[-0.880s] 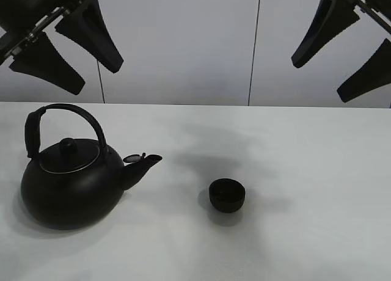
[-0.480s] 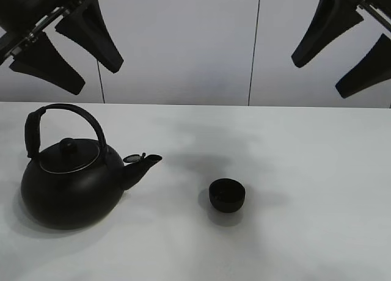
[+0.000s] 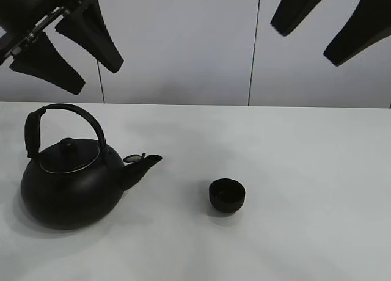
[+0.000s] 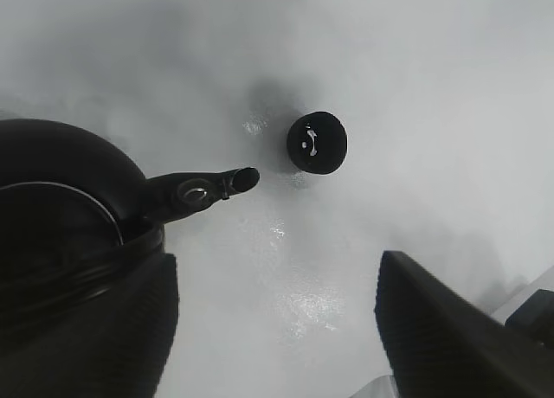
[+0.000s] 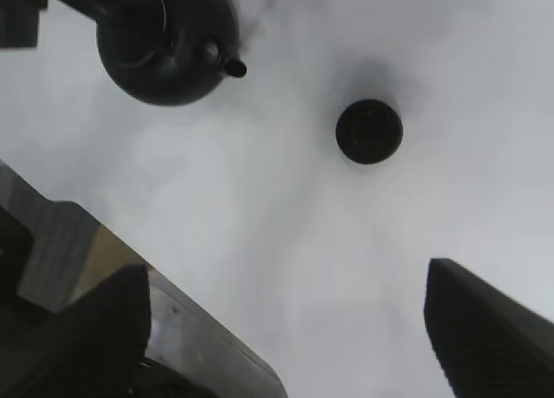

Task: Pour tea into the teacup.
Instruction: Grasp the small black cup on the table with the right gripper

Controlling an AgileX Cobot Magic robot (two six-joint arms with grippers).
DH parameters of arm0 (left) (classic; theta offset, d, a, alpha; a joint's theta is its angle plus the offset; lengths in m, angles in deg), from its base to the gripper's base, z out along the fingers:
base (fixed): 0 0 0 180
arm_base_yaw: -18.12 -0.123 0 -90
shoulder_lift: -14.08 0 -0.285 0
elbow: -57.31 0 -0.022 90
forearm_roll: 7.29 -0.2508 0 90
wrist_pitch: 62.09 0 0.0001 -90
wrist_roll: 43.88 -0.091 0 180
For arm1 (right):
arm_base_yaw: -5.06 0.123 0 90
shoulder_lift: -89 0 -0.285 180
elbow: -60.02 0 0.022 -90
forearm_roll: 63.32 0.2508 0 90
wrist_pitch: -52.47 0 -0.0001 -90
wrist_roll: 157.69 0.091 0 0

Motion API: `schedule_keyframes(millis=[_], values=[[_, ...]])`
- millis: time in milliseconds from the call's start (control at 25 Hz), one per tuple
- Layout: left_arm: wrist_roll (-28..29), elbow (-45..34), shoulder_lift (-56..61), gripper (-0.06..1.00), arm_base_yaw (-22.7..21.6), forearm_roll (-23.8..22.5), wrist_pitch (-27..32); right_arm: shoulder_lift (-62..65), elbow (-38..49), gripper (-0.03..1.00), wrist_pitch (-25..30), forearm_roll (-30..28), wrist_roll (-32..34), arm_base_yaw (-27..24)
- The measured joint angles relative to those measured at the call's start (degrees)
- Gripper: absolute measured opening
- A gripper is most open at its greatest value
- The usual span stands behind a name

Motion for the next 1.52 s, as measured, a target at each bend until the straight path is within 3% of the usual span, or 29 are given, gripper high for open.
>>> schedule_keyframes(millis=[240, 400, 680, 1000, 1240, 1520], values=[[0.0, 0.0, 0.0, 0.48, 0.0, 0.0, 0.0, -0.1, 0.0, 0.6, -5.3, -19.2, 10.6, 14.9], [0.0, 0.0, 0.0, 0.48, 0.0, 0.0, 0.0, -3.4, 0.0, 0.6, -6.6, -22.7, 14.2, 20.1], [0.0, 0.0, 0.0, 0.48, 0.0, 0.0, 0.0, -13.8, 0.0, 0.6, -10.6, -25.6, 18.1, 20.6], [0.0, 0.0, 0.0, 0.48, 0.0, 0.0, 0.0, -24.7, -0.1, 0.59, -15.0, -24.3, 19.5, 20.6], [0.0, 0.0, 0.0, 0.48, 0.0, 0.0, 0.0, -28.0, -0.1, 0.59, -19.7, -24.8, 21.5, 20.6], [0.0, 0.0, 0.0, 0.48, 0.0, 0.0, 0.0, -30.4, -0.3, 0.59, -21.2, -26.7, 23.3, 20.6]])
